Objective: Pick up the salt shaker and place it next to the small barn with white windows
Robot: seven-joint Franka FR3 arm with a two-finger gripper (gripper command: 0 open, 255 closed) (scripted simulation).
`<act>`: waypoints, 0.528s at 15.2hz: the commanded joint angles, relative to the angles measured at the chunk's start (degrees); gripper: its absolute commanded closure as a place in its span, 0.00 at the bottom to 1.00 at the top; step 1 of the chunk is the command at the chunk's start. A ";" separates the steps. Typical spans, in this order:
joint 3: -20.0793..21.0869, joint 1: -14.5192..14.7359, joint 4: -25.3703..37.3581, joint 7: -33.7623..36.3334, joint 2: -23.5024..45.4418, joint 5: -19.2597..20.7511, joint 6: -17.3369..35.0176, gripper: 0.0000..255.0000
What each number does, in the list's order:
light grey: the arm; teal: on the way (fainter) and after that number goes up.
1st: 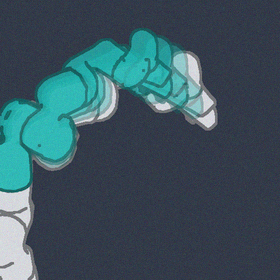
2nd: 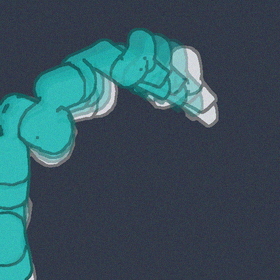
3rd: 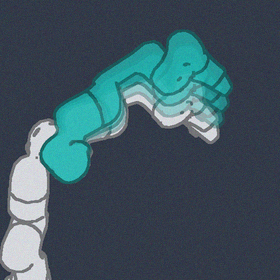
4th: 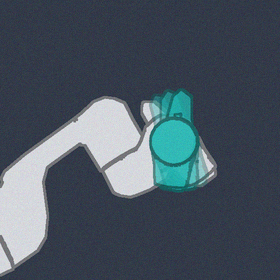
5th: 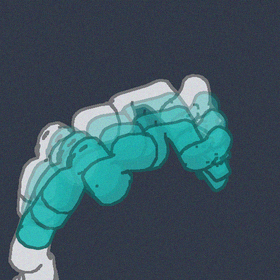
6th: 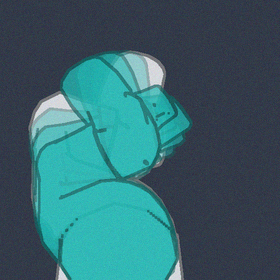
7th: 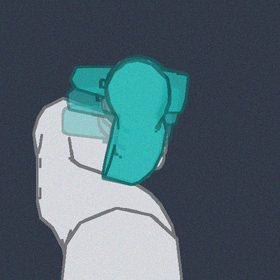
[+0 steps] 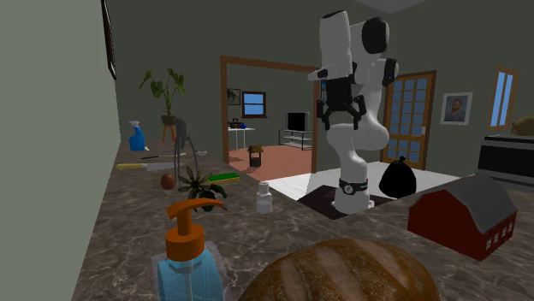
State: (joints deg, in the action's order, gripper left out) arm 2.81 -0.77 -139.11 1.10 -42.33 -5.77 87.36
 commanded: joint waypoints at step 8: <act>-4.41 -2.07 5.09 -6.73 15.04 3.68 6.56 0.00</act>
State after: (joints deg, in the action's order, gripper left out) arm -0.97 -2.56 -134.98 -4.63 -29.50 -2.57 93.14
